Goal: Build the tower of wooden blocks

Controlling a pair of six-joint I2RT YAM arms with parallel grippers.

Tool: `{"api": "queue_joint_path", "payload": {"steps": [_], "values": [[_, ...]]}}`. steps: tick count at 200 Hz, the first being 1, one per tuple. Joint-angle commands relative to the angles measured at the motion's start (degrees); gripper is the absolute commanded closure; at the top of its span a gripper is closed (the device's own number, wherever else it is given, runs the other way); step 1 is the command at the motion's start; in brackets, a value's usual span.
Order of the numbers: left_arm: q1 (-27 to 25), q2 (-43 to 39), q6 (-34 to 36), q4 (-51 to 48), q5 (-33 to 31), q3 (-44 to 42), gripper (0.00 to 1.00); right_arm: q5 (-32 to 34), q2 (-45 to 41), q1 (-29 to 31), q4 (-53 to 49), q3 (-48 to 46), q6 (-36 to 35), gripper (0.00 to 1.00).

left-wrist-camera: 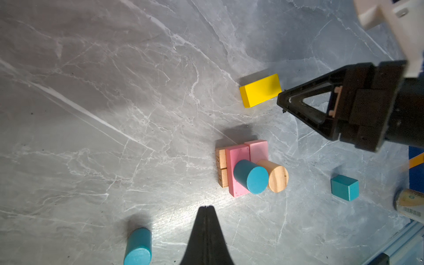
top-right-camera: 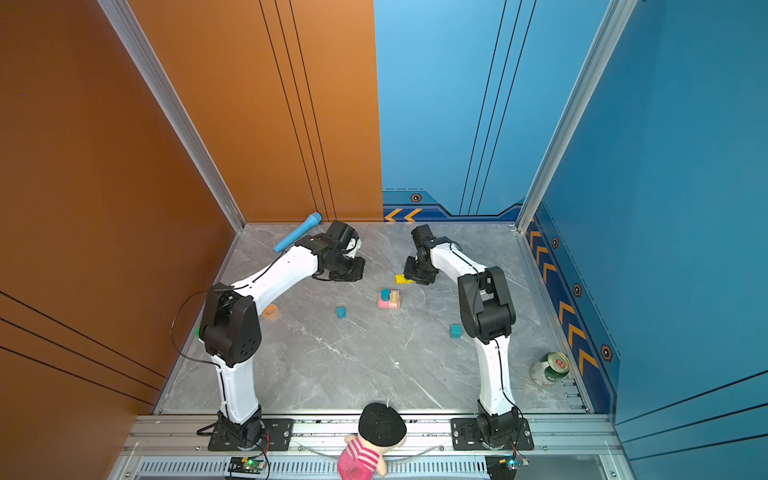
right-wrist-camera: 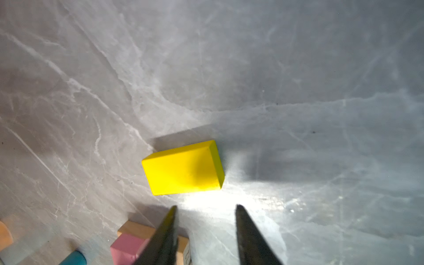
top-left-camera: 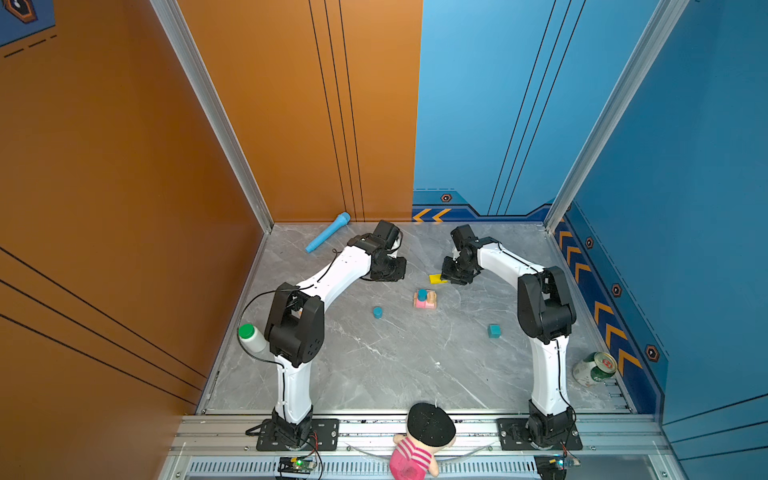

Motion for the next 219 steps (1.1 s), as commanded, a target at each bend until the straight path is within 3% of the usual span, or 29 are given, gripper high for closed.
{"api": "queue_joint_path", "payload": {"steps": [1, 46, 79, 219], "values": [[0.5, -1.9, 1.1, -1.4, -0.9, -0.8, 1.0, 4.0, -1.4, 1.9, -4.9, 4.5, -4.9, 0.37], [0.9, -2.4, 1.3, -1.4, -1.1, -1.4, 1.0, 3.3, 6.4, 3.0, -11.3, 15.8, -9.5, 0.21], [1.2, -2.1, 1.3, -1.4, -1.0, -1.5, 1.0, 7.3, 10.7, 4.0, -16.9, 22.2, -13.2, 0.13], [1.4, -1.0, 1.3, -1.5, -0.4, -1.3, 1.0, 9.4, 16.4, 5.0, -19.8, 24.6, -16.2, 0.16]]}}
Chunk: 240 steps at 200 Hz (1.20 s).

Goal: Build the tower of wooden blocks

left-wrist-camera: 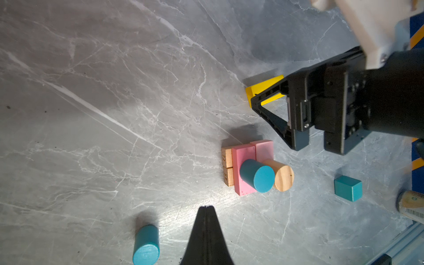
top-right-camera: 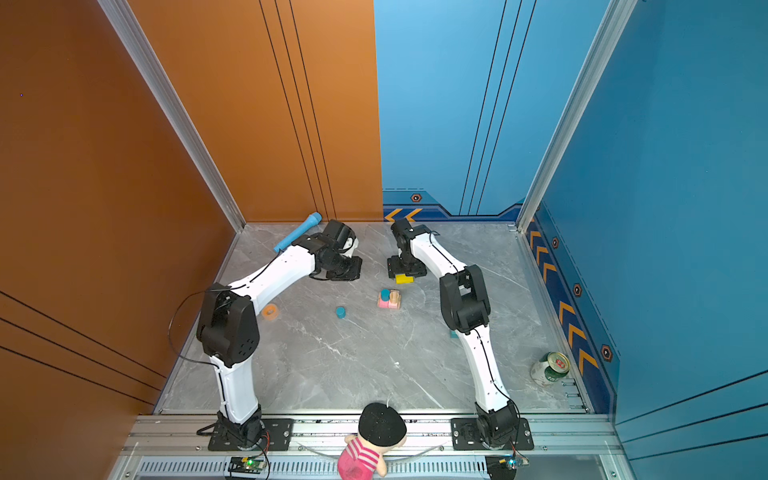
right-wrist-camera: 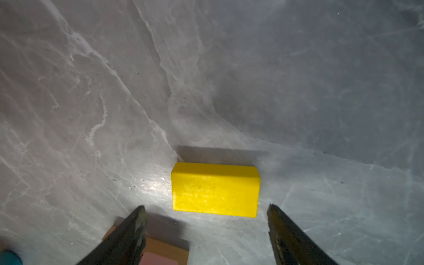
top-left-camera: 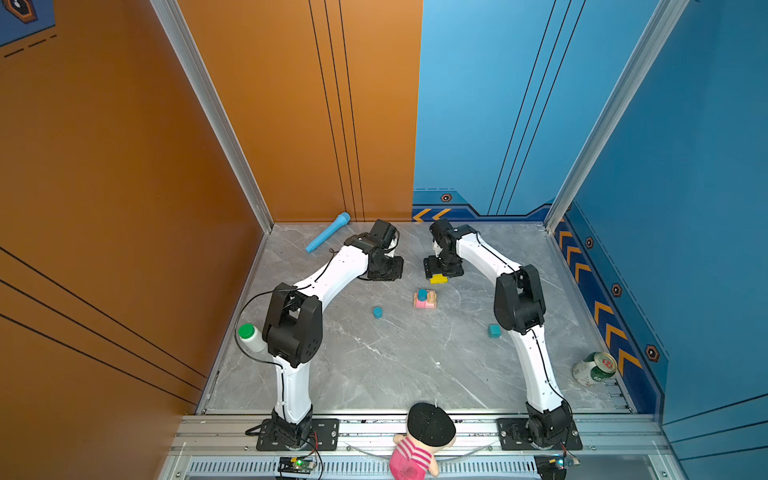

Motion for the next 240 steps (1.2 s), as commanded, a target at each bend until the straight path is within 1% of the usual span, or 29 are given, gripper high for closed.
{"api": "queue_joint_path", "payload": {"steps": [1, 46, 59, 79, 93, 113, 190, 214, 240], "values": [[0.6, -0.6, 0.9, -1.3, -0.4, -0.7, 1.0, 2.4, 1.8, 0.7, -2.6, 1.1, -1.2, 0.16], [0.7, -0.7, 1.0, -1.4, -0.6, -1.1, 1.0, 3.4, 3.2, 1.4, -2.7, 1.5, -1.2, 0.16], [0.6, -0.9, 1.0, -1.4, -0.7, -1.3, 1.0, 3.7, 3.7, 1.5, -2.9, 1.6, -1.0, 0.22], [0.8, -1.1, 1.0, -1.4, -0.8, -1.6, 1.0, 4.3, 3.8, 1.5, -3.2, 1.6, -0.3, 0.34], [0.8, -1.3, 1.1, -1.4, -0.8, -1.9, 1.0, 4.7, 3.4, 1.4, -3.3, 1.6, 0.2, 0.39], [0.9, -1.7, 1.1, -1.4, -0.8, -2.0, 1.0, 4.8, 2.2, 1.1, -3.4, 1.8, 1.4, 0.41], [1.2, -4.1, 1.8, -1.3, -1.2, -3.7, 1.0, 6.5, -4.4, 1.3, -6.7, 5.3, 5.3, 0.41], [1.4, -5.6, 2.0, -1.3, -1.3, -4.4, 1.0, 8.2, -7.1, 2.2, -8.9, 4.8, 6.6, 0.41], [1.5, -8.0, 2.3, -0.6, -1.4, -5.9, 1.0, 10.2, -11.0, 4.0, -9.5, 2.0, 8.5, 0.42]]}}
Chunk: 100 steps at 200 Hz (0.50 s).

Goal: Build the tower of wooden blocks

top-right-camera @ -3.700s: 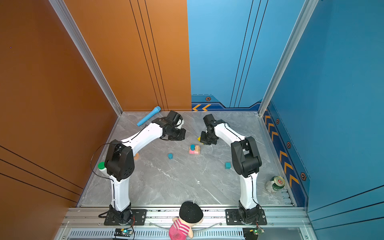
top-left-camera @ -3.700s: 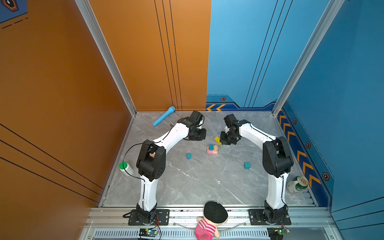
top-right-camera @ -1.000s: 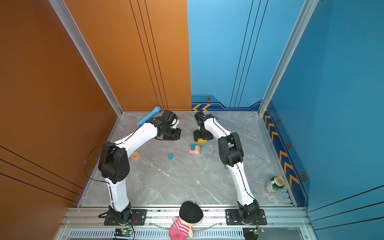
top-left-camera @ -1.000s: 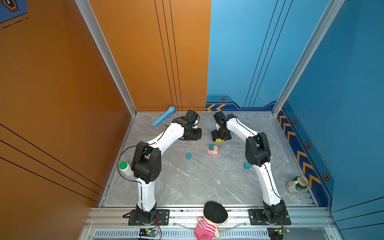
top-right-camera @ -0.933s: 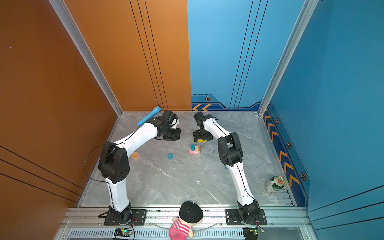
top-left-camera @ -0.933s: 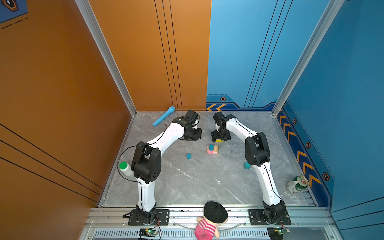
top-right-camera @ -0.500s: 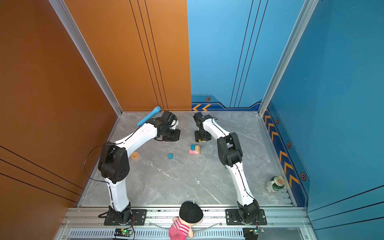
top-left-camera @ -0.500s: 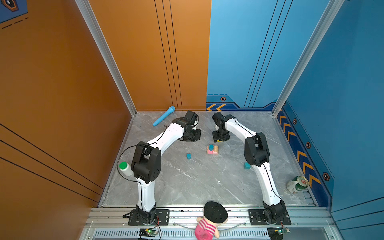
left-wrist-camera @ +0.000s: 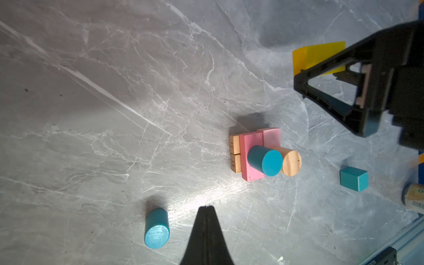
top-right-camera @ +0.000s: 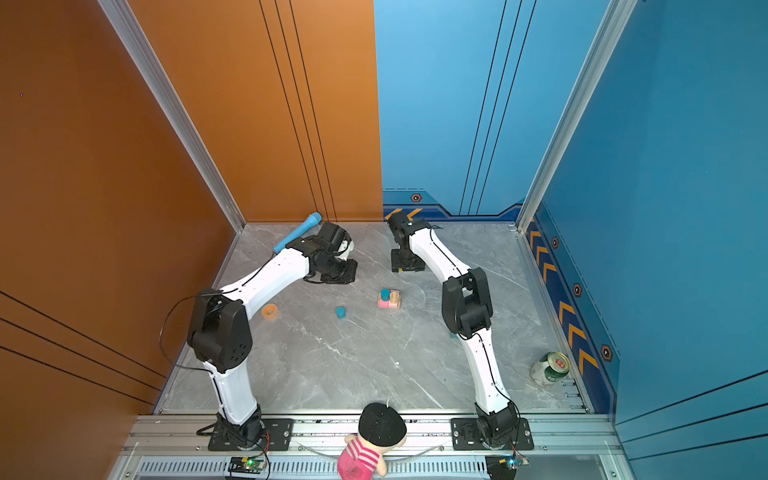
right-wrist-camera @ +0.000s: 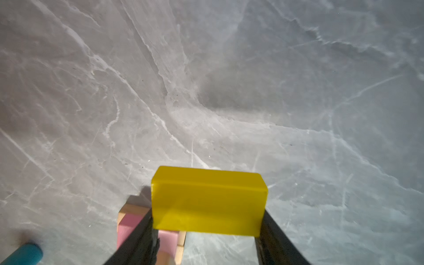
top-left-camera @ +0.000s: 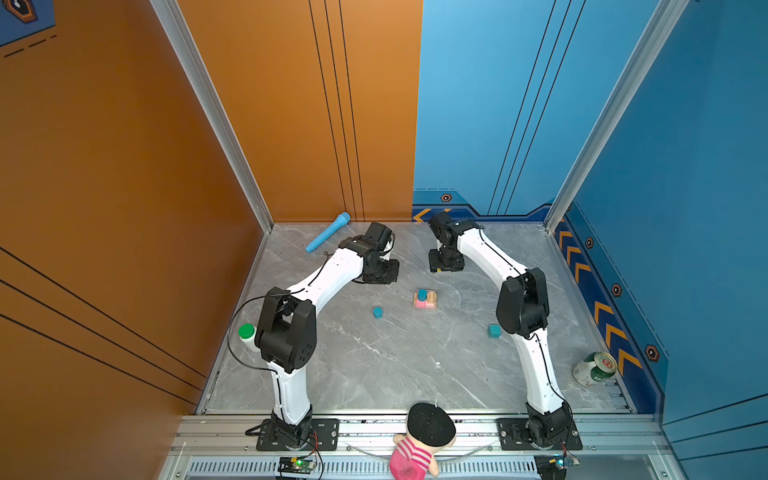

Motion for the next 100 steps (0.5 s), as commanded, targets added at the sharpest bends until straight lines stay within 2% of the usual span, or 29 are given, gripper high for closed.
{"api": "queue_joint_path", "payload": {"steps": [1, 100], "values": [[0.8, -3.6, 1.2, -0.1, -1.1, -1.8, 1.0, 3.4, -5.2, 2.0, -3.2, -1.3, 3.1, 0.42], [2.8, -13.7, 1.5, 4.9, 1.8, -12.3, 1.0, 7.0, -15.1, 12.1, -4.2, -11.7, 13.7, 0.42]]}}
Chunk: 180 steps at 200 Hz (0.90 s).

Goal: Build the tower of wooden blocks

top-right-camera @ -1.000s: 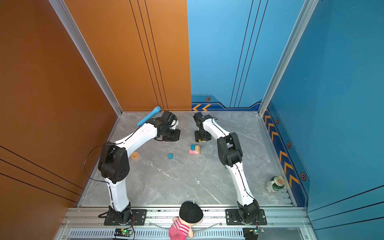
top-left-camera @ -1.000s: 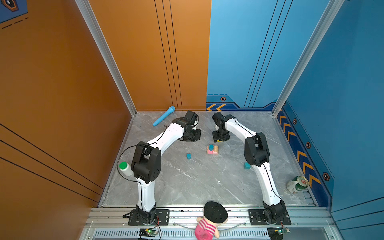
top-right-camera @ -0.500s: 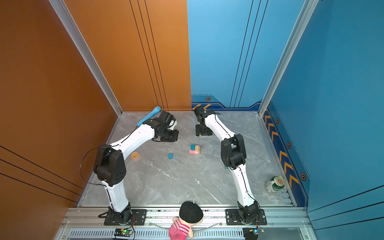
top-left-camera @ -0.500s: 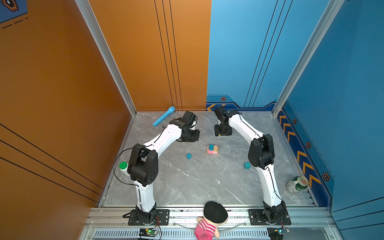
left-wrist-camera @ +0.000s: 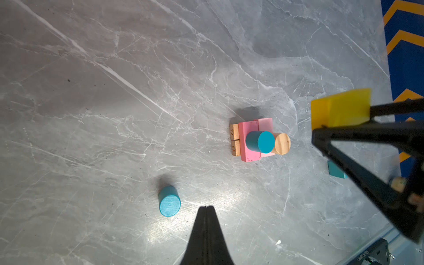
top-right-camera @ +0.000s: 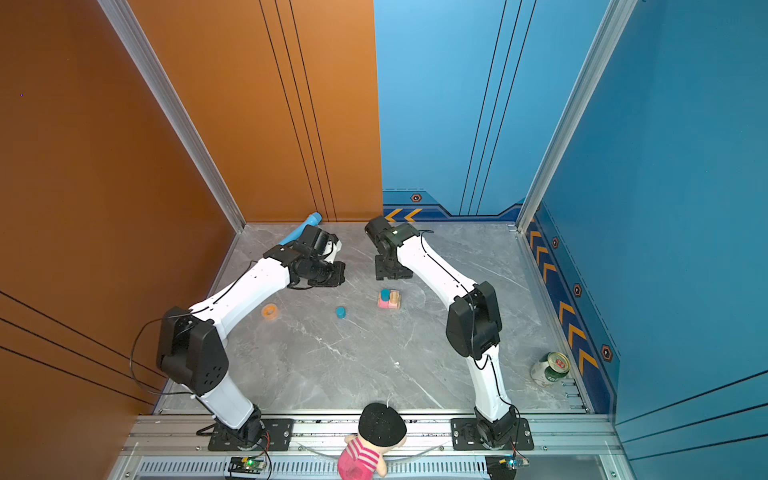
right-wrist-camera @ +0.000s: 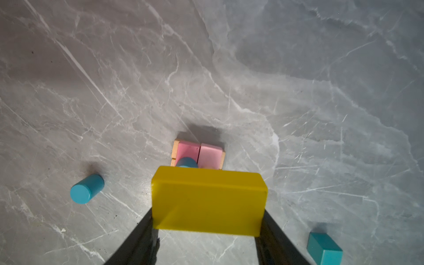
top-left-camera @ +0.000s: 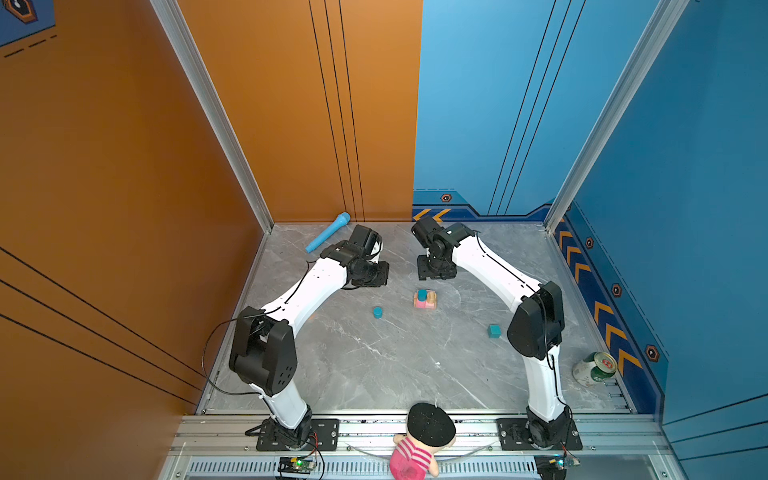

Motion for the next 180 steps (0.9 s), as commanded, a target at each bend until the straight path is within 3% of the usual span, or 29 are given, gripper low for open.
{"api": "queue_joint_path", "payload": {"steps": [1, 65, 180], "values": [[0.7, -2.8, 1.1, 1.5, 1.3, -2.3, 1.0, 2.8, -3.0, 1.6, -2.2, -2.2, 4.5, 0.42], [0.7, -5.7, 1.0, 3.0, 2.2, -5.2, 1.0, 4.8, -3.9, 5.6, -2.1, -6.9, 10.2, 0.41], [0.5, -6.3, 1.1, 3.3, 2.3, -6.1, 1.0, 3.2, -2.7, 5.6, 4.6, -11.7, 16.8, 0.4]]}}
